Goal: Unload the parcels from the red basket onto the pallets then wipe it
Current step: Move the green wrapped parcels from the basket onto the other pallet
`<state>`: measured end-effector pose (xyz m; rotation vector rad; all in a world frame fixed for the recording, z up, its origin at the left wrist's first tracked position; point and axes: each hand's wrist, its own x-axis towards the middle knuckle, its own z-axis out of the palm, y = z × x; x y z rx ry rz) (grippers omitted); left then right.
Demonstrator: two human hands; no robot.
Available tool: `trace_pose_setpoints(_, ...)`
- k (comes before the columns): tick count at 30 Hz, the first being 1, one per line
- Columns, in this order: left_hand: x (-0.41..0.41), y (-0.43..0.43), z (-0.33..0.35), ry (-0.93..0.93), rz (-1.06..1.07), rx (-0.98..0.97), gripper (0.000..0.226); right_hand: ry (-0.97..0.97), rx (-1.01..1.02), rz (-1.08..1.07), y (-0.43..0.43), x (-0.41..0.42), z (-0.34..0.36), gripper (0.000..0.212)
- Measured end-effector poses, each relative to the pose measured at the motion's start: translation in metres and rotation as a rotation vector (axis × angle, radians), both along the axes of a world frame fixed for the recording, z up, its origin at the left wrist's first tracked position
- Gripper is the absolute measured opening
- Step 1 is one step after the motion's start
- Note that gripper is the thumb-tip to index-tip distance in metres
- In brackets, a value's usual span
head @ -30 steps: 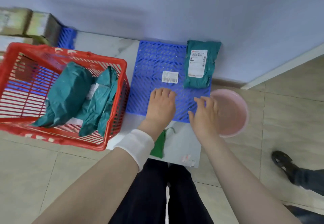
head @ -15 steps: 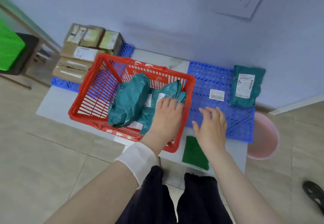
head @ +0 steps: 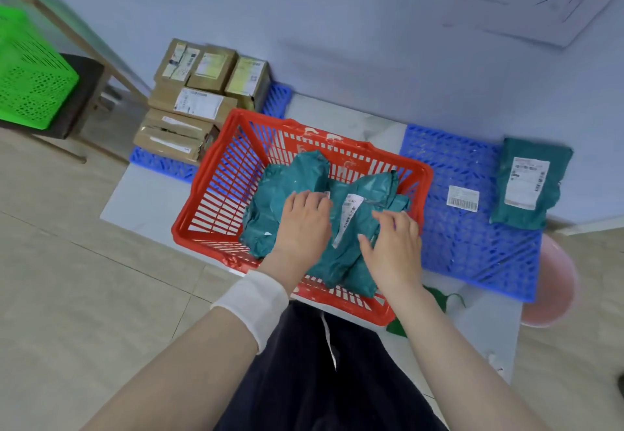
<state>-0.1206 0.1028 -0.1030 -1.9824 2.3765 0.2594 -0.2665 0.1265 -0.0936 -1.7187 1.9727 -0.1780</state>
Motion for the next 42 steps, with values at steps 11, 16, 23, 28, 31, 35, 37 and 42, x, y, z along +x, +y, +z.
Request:
trace_pose_setpoints(11, 0.114, -0.056, -0.033, 0.061, -0.079, 0.134, 0.035, -0.015, 0.18, -0.124, -0.048, 0.113, -0.028, 0.053)
trace_pose_setpoints(16, 0.165, -0.069, -0.055, 0.084, 0.049, 0.362, 0.039, -0.061, 0.353, -0.235, -0.058, 0.16, -0.056, 0.073)
trace_pose_setpoints(23, 0.182, -0.082, -0.104, 0.258, 0.199, 0.554, 0.036, -0.073, 0.448, -0.384, -0.077, 0.184, -0.108, 0.1)
trace_pose_setpoints(28, 0.171, -0.092, -0.144, 0.431, 0.363, 0.715, 0.038, -0.097, 0.422, -0.462, -0.085, 0.195, -0.145, 0.107)
trace_pose_setpoints(31, 0.166, -0.096, -0.157, 0.575, 0.516, 0.832, 0.037, -0.127, 0.322, -0.511, -0.081, 0.195, -0.149, 0.098)
trace_pose_setpoints(35, 0.166, -0.094, -0.157, 0.718, 0.724, 0.941, 0.037, -0.264, 0.304, -0.611, -0.079, 0.182, -0.138, 0.083)
trace_pose_setpoints(37, 0.165, -0.092, -0.148, 0.789, 0.772, 0.987, 0.043, -0.429, 0.256, -0.688, -0.078, 0.179, -0.124, 0.073)
trace_pose_setpoints(42, 0.162, -0.083, -0.108, 1.075, 0.891, 1.132, 0.063, -0.847, 0.32, -0.933, -0.074, 0.173, -0.082, 0.057)
